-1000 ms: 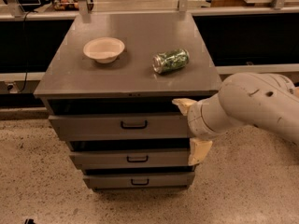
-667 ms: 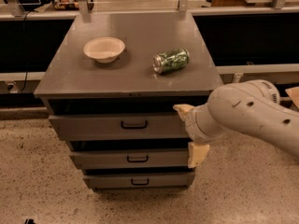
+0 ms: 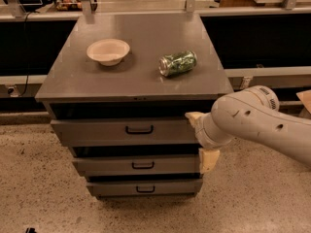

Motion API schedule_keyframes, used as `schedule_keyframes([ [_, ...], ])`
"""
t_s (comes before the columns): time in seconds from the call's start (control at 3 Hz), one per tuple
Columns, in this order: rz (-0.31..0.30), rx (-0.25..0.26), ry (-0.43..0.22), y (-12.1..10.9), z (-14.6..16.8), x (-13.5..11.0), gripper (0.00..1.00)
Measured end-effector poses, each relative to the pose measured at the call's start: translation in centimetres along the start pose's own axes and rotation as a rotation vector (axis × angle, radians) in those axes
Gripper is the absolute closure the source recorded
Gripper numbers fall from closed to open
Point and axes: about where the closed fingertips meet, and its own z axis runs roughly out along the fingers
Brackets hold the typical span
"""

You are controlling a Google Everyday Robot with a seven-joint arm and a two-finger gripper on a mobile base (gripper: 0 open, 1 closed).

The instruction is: Open top drawer

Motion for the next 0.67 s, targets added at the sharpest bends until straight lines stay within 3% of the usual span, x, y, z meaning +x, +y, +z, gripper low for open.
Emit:
schedule_keyframes([
  [0.67,0.046,0.027,0.034,-3.1,1.6,3.7,0.0],
])
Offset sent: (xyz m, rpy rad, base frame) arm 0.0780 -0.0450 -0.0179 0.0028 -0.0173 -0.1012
